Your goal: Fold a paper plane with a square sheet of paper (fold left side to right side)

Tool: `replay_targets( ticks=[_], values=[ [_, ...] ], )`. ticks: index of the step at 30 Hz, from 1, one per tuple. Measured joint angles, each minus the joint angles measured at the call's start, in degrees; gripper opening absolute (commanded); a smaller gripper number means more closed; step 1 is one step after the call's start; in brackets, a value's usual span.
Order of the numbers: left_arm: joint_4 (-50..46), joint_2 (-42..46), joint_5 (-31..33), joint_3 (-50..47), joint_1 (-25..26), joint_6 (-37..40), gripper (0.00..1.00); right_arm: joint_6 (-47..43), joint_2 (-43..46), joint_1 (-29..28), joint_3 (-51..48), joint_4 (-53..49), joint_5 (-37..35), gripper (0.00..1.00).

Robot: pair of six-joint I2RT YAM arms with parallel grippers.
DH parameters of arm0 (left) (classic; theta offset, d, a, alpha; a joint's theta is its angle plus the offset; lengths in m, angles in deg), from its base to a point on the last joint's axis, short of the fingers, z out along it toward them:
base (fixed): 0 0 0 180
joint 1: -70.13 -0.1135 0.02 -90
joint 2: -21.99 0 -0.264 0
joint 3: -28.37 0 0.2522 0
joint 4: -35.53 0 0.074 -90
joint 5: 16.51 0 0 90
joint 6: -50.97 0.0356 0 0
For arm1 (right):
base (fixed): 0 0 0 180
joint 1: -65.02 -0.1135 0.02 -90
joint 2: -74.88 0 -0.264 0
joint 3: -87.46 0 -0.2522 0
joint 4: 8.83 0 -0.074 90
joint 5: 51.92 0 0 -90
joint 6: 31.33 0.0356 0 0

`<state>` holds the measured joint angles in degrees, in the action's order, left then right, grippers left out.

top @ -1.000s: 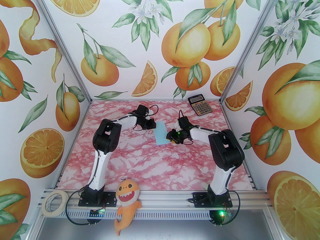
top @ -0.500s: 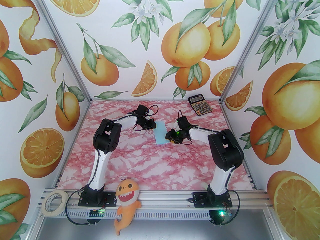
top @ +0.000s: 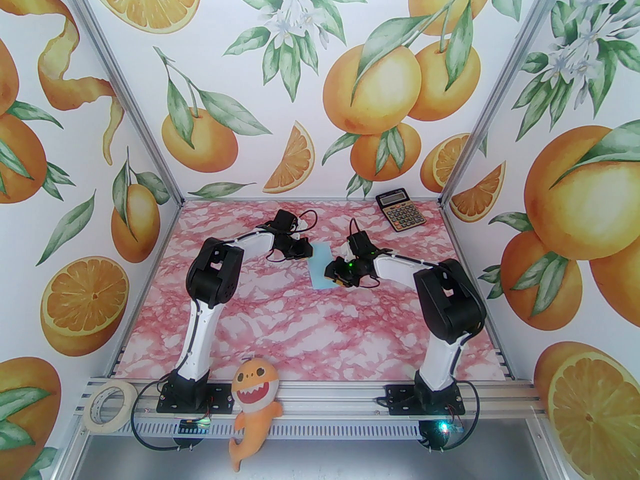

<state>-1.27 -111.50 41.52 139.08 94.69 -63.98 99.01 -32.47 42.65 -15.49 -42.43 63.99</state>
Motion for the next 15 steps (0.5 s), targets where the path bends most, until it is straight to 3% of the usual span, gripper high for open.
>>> replay_targets(
  ticks=[7, 15],
  values=[
    [0.07, 0.0, -0.02, 0.0, 0.0, 0.0, 0.09, -3.61, 0.09, 0.57, 0.7, -4.44, -5.29, 0.45],
    [0.07, 0.0, 0.0, 0.0, 0.0, 0.0, 0.09, -3.96, 0.09, 0.68, 0.7, -4.26, -4.87, 0.43]
  ],
)
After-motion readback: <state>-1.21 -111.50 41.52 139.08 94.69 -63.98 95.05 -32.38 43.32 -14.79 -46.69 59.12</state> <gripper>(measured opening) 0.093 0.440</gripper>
